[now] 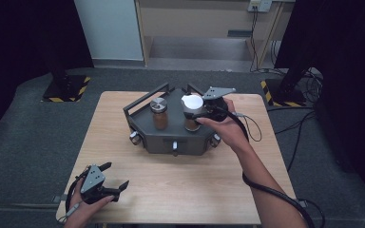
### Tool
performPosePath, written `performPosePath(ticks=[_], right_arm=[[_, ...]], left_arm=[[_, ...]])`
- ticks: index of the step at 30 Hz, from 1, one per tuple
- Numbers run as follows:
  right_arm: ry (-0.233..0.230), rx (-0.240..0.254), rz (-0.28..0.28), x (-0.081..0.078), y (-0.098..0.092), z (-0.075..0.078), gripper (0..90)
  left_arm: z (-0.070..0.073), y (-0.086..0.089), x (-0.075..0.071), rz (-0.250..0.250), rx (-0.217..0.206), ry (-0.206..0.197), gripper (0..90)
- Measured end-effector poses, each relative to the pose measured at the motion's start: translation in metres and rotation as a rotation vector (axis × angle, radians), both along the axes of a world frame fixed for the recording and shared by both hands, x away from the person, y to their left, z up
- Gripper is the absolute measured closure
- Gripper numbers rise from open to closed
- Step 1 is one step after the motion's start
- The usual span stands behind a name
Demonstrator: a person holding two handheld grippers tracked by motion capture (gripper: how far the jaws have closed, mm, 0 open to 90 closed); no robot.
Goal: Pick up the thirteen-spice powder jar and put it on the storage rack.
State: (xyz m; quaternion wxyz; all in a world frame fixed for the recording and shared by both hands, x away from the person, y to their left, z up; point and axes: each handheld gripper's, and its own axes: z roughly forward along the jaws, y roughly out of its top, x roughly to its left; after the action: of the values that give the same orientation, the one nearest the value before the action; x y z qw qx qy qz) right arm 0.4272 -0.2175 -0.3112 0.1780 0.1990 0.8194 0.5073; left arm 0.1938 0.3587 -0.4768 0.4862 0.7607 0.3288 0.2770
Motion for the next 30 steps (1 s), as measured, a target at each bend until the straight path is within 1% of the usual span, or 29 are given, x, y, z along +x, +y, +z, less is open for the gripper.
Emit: performPosePath(ticks=[15, 18, 19, 21, 24, 27, 28, 30], right_arm=[[0.006, -0.003, -0.007, -0.0006, 0.0009, 0.0012, 30.9], [0.004, -0.009, -0.008, -0.0008, 0.0014, 0.0014, 29.5], [-0.003, -0.013, -0.008, -0.0013, 0.0019, 0.0014, 27.7], [0.001, 0.000, -0.003, -0.0016, 0.0015, 0.0001, 23.8], [0.000, -0.015, -0.004, -0.0024, 0.0035, 0.0014, 19.7], [-0.001, -0.008, -0.024, -0.0046, 0.0033, 0.0011, 13.0], [-0.001, -0.003, -0.030, -0.0055, 0.0029, 0.0005, 12.1], [-0.013, -0.015, -0.039, -0.0081, 0.0031, 0.0013, 9.5]], left_arm=[[0.0007, 0.0000, -0.0006, -0.002, 0.002, -0.004, 3.8], [0.0009, -0.0005, -0.0004, -0.004, 0.004, -0.003, 3.9], [0.0011, -0.0007, -0.0005, -0.004, 0.006, -0.002, 3.8], [0.0012, -0.0009, -0.0007, -0.003, 0.007, -0.002, 3.8], [0.0013, -0.0011, -0.0011, -0.002, 0.007, -0.003, 3.7], [0.0016, -0.0013, -0.0017, -0.002, 0.007, -0.004, 3.6], [0.0017, -0.0014, -0.0020, -0.001, 0.007, -0.005, 3.6], [0.0017, -0.0015, -0.0021, 0.001, 0.008, -0.005, 3.4]])
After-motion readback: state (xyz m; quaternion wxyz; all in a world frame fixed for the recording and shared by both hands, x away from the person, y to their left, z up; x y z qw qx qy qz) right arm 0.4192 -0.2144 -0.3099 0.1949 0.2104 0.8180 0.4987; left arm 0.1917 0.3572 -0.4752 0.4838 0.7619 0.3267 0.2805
